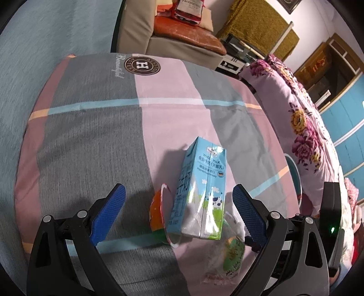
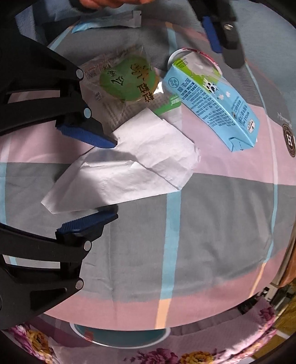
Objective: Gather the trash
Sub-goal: 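Grasp the blue milk carton with the left gripper while the right gripper pinches the white tissue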
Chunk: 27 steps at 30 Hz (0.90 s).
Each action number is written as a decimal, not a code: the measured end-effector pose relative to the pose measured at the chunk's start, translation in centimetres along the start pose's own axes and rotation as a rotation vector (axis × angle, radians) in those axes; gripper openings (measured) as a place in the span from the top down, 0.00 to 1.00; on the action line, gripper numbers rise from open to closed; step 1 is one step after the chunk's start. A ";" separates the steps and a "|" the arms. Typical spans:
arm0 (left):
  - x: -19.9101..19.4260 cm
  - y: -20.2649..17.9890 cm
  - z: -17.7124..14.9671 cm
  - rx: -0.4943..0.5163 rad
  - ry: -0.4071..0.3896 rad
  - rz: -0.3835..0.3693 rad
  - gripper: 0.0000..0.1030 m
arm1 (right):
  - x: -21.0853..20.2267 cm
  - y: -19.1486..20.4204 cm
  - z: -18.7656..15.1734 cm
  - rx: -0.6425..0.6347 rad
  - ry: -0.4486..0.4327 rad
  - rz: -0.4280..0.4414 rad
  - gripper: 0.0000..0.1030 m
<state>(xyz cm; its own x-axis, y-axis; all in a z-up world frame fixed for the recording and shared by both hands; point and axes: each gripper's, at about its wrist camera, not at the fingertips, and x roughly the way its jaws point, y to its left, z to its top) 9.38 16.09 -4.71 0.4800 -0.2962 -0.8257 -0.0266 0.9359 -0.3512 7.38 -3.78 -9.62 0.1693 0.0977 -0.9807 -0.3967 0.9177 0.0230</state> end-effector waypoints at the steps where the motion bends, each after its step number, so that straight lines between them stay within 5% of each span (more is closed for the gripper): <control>1: 0.1 -0.2 0.2 0.007 0.001 0.001 0.08 | -0.1 0.2 0.0 -0.007 -0.007 -0.006 0.59; 4: 0.6 -1.1 0.7 0.036 0.010 0.005 0.08 | -0.3 0.7 0.1 -0.024 -0.018 0.000 0.87; 6: 1.1 -1.7 1.0 0.058 0.018 0.009 0.08 | -0.5 0.8 0.0 -0.029 -0.016 0.011 0.93; 18: 5.0 -5.5 0.8 0.245 0.114 0.045 0.10 | -4.1 -4.4 1.4 0.119 -0.125 0.038 0.95; 27: 7.4 -5.0 0.5 0.227 0.181 0.083 0.47 | -4.4 -9.0 2.1 0.183 -0.154 0.068 0.95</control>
<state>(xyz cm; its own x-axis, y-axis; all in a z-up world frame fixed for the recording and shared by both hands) 13.47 9.35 -8.83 0.3197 -0.2268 -0.9200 0.1475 0.9710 -0.1881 12.10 -11.71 -5.10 0.2885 0.2058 -0.9351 -0.2441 0.9602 0.1360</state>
